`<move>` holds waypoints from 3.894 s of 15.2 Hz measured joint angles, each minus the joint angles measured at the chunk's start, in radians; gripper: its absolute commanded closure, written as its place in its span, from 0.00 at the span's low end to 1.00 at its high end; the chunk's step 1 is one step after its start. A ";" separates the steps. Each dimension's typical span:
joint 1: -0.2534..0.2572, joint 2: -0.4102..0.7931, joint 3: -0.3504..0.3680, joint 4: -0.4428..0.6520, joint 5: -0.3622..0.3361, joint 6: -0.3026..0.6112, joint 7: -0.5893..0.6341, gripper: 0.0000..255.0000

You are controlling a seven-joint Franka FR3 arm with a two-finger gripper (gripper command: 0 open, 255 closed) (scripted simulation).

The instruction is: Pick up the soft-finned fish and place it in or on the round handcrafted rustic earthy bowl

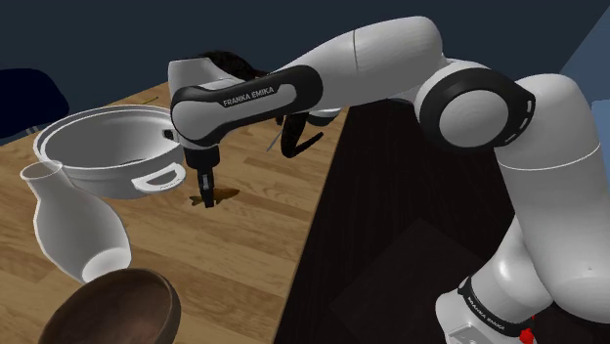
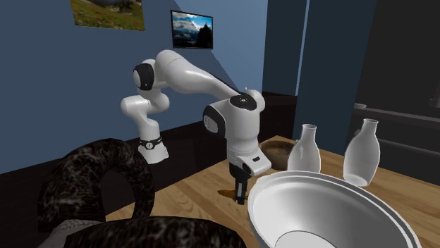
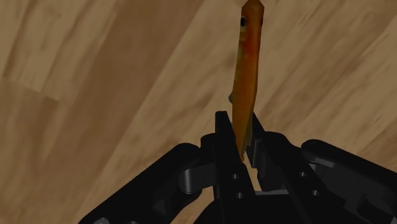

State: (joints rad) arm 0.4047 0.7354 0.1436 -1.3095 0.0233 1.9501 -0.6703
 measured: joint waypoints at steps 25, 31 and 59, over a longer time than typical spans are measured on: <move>0.003 -0.076 0.007 0.212 0.004 -0.286 0.020 1.00; 0.023 -0.081 0.012 0.254 0.003 -0.331 0.047 1.00; 0.421 0.073 0.088 0.418 -0.044 -0.291 0.485 1.00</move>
State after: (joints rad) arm 0.8255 0.8080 0.2320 -0.8913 -0.0212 1.6590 -0.1849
